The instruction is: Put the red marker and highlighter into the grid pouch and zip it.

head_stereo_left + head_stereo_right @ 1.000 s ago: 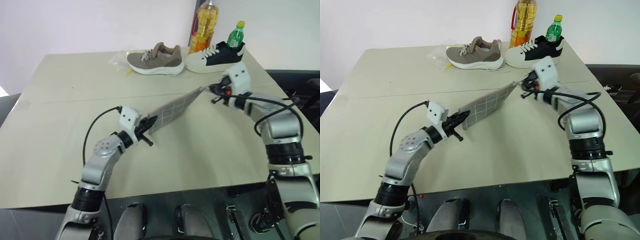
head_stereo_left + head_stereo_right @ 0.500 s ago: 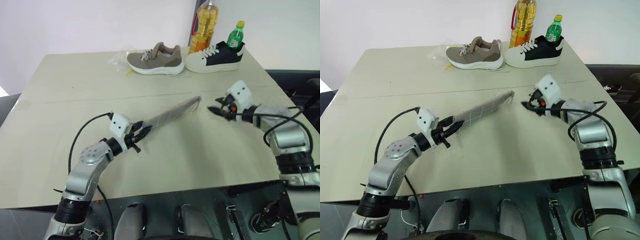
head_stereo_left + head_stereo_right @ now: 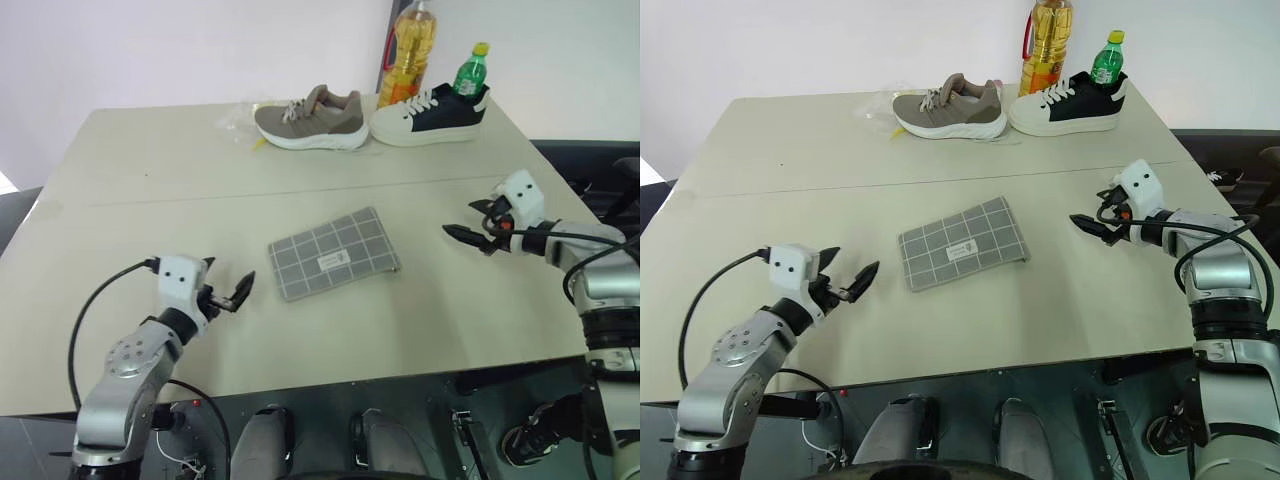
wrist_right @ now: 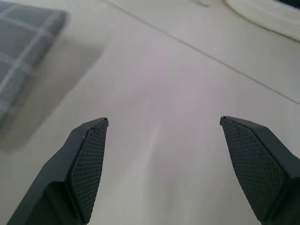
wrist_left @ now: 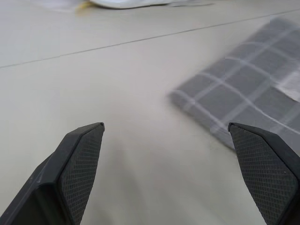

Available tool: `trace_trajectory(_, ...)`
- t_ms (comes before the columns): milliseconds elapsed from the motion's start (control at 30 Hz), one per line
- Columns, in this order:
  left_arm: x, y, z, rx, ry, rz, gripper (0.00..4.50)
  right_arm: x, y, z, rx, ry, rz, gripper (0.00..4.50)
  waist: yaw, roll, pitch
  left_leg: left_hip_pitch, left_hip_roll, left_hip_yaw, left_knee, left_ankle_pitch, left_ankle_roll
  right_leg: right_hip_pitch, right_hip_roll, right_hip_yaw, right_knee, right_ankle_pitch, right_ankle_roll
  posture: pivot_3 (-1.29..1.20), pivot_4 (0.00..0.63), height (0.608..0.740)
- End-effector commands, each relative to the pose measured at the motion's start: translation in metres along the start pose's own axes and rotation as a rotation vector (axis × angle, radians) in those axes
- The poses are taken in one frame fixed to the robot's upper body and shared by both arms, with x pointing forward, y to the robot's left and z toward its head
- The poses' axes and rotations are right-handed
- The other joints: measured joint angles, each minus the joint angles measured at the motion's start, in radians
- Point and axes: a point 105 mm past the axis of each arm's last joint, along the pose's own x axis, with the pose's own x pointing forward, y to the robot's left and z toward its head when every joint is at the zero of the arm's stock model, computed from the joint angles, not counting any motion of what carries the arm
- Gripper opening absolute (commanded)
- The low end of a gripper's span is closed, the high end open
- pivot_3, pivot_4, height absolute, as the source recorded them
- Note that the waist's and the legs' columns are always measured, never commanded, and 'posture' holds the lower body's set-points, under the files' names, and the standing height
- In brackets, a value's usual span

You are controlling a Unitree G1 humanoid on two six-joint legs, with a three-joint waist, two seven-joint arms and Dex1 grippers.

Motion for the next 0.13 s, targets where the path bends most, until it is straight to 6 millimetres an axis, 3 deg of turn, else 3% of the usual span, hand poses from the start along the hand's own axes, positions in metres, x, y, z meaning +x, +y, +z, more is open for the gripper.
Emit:
trace_trajectory(33,-0.0041,0.0125,0.006,0.022,-0.024,0.063,4.46,0.0009,-0.0017,0.0119,-0.001,-0.066,-0.004,3.96,0.002,0.0,0.0,0.0,0.0,0.0,0.0,0.0,0.0,0.0,0.0,0.0,0.0,0.0,0.0,0.0,0.15,0.731)
trace_trajectory(133,-0.0059,0.0183,0.0059,0.034,-0.026,0.087,4.46,0.0058,0.0042,0.0059,0.008,-0.062,0.009,3.96,0.001,0.0,0.0,0.0,0.0,0.0,0.0,0.0,0.0,0.0,-0.001,0.0,0.0,0.0,0.0,0.0,0.15,0.731)
